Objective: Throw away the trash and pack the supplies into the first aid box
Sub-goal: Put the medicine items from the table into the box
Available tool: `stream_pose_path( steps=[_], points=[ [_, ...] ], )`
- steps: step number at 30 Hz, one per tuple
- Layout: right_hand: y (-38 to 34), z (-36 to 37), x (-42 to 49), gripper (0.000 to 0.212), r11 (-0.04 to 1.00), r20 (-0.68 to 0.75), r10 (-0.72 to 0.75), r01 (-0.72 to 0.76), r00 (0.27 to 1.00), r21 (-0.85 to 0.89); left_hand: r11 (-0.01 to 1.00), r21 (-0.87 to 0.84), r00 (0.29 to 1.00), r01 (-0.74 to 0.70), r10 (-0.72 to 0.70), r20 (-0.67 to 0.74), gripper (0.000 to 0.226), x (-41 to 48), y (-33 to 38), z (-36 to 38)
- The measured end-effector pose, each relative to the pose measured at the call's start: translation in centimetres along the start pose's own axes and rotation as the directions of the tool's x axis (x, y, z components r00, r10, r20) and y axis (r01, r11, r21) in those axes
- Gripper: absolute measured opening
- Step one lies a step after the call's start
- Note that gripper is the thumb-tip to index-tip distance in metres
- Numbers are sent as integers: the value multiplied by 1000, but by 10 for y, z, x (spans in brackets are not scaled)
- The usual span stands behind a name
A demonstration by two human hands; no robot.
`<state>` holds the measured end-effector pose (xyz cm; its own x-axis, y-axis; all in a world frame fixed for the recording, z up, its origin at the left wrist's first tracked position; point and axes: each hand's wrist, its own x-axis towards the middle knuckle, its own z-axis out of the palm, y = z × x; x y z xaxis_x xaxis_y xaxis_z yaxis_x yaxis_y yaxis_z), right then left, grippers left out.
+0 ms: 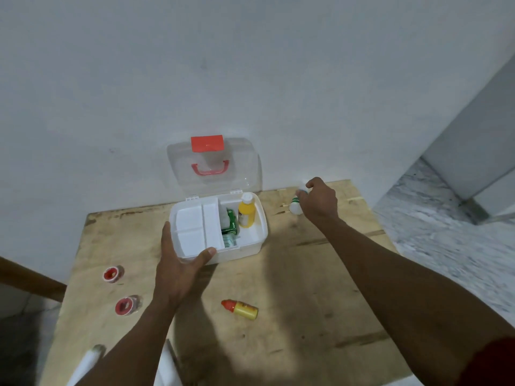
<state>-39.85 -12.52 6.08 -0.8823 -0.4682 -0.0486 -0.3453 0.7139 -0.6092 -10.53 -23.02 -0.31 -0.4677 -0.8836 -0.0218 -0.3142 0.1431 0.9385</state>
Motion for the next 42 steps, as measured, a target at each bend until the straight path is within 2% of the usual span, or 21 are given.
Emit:
stream_pose_path(
  steps=[12,18,27,30,33,36,39,42],
  points=[
    [17,23,66,38,995,77,61,-55,995,-79,998,52,999,27,-28,21,105,4,-1,1],
    [24,32,85,45,990,123,130,-123,984,-68,999,41,999,31,-32,30,100,5,5,2],
    [21,38,89,50,987,141,158,-154,977,-40,999,35,999,37,-38,31,98,3,11,1],
    [22,34,82,58,993,165,116,-120,979,12,998,56,999,41,-43,21,99,2,11,1],
    [24,28,68,52,996,151,26,-39,988,78,997,60,999,51,-52,16,98,1,10,0],
    [25,17,47,49,978,126,-169,150,978,145,997,62,998,54,-56,25,101,0,7,-2],
    [20,2,23,50,925,120,-345,317,931,208,998,45,998,49,-50,33,101,-1,5,-3],
    [5,-17,-3,46,899,166,-356,288,920,329,999,28,1000,20,-20,21,92,-3,9,-3]
  ],
)
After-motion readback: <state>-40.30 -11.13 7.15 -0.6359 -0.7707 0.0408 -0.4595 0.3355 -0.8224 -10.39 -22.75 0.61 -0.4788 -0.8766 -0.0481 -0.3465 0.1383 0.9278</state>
